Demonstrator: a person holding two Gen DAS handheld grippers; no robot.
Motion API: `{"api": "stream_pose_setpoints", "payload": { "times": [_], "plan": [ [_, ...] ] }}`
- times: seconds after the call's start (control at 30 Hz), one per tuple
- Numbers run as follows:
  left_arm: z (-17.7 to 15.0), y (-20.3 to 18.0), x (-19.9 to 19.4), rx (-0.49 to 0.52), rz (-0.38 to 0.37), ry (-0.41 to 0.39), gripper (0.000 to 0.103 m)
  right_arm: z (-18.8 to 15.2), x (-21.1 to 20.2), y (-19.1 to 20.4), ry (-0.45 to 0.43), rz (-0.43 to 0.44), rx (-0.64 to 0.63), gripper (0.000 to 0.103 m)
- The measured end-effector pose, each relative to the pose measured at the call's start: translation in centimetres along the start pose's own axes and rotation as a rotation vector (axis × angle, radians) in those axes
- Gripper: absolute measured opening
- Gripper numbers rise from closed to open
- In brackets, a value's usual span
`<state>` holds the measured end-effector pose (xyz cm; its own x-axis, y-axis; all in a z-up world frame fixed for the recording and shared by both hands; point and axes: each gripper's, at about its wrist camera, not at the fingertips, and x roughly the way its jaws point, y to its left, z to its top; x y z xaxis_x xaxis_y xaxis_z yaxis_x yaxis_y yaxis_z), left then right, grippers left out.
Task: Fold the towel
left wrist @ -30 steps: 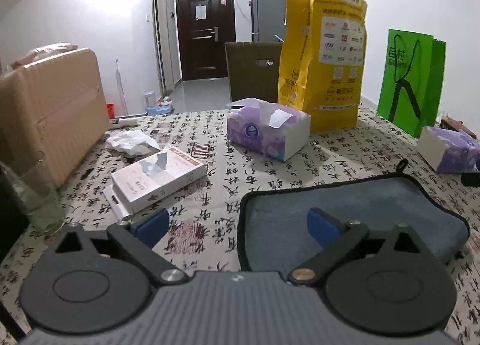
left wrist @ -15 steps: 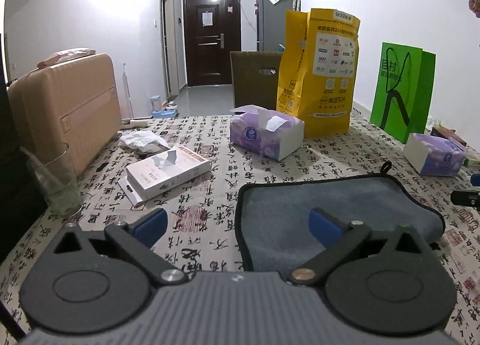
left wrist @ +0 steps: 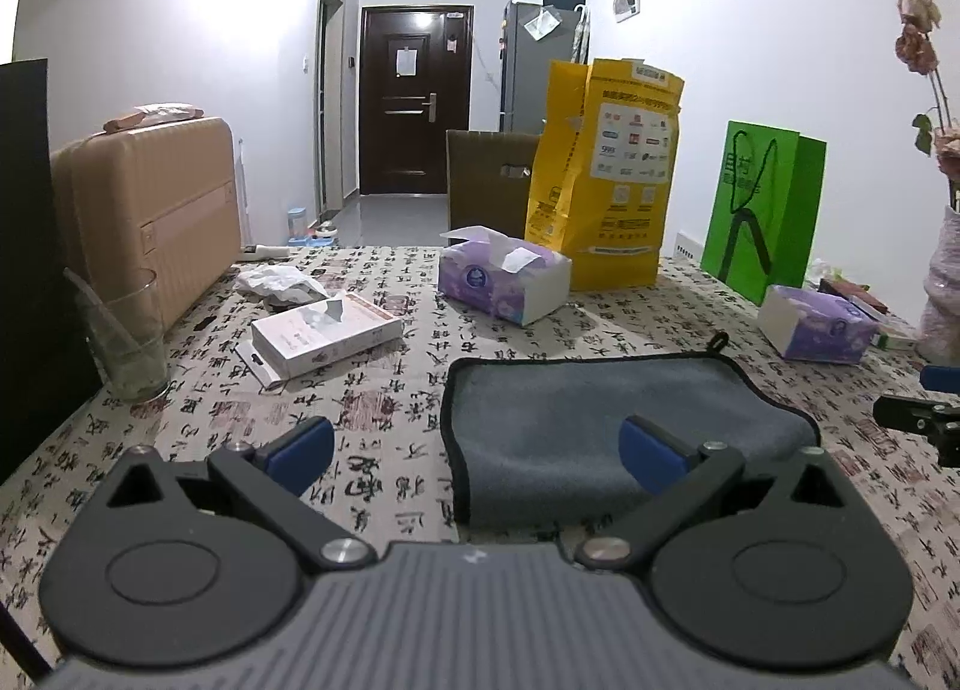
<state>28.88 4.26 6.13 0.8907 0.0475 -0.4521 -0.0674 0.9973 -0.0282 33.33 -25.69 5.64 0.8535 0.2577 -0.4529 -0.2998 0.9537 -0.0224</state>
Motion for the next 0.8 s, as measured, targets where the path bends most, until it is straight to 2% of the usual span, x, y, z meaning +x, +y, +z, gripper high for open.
{"api": "stream_pose_setpoints", "payload": {
  "times": [0.4,0.57,0.8],
  "plan": [
    [-2.9,0.1,-3.9,-0.028,-0.027,-0.019,0.103,-2.5,-4.0,1.9,-0.023,0.006,0.009,0.091],
    [-4.7,0.1,-5.4,-0.050,-0.030,-0.030,0.103,-3.9,-5.9,2.9,-0.056,-0.015,0.035,0.096],
    [-6.5,-0.5,-8.4,-0.013,-0.022,-0.087,0.103,-5.6,-8.4,4.8,-0.082,-0.025,0.023,0.097]
  ]
}}
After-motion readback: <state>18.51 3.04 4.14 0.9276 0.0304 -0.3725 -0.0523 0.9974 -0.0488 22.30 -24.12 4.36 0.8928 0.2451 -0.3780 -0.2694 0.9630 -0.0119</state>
